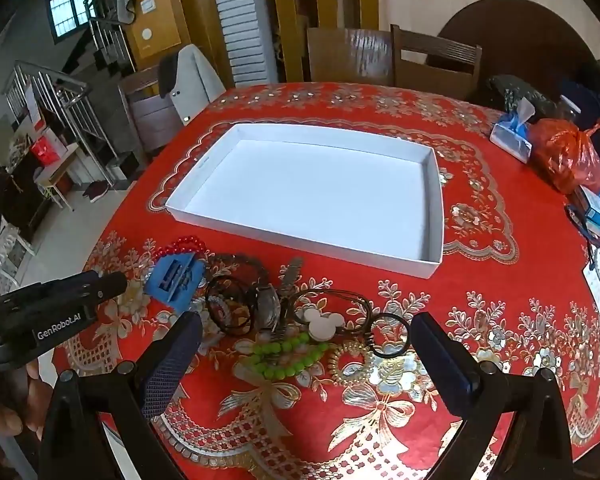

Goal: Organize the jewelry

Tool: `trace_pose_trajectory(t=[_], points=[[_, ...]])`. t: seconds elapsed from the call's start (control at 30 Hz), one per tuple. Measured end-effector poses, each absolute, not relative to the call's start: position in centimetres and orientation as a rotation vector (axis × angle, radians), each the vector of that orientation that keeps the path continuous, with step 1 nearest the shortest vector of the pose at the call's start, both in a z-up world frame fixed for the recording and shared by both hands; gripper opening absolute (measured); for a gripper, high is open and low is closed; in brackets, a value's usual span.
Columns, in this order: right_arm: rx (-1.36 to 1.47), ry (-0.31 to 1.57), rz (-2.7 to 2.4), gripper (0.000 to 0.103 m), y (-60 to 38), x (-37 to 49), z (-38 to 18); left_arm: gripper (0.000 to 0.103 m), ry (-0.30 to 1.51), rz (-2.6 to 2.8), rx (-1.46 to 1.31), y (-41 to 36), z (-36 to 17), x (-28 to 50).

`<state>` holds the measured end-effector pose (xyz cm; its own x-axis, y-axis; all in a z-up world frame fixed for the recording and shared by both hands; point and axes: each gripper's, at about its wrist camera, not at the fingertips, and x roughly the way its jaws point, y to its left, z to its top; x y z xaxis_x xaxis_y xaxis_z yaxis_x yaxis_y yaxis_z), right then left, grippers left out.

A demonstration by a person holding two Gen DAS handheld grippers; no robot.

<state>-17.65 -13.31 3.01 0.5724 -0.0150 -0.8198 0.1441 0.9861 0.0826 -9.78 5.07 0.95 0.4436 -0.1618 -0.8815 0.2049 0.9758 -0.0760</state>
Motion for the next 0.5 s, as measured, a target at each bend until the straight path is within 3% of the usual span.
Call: trace_pose_trajectory(t=[0.5], points=[[0.181, 0.973, -0.08, 0.103, -13.79, -17.25, 2.67, 0.041, 1.112, -0.212, 0.038, 5.1, 0.45, -9.49]])
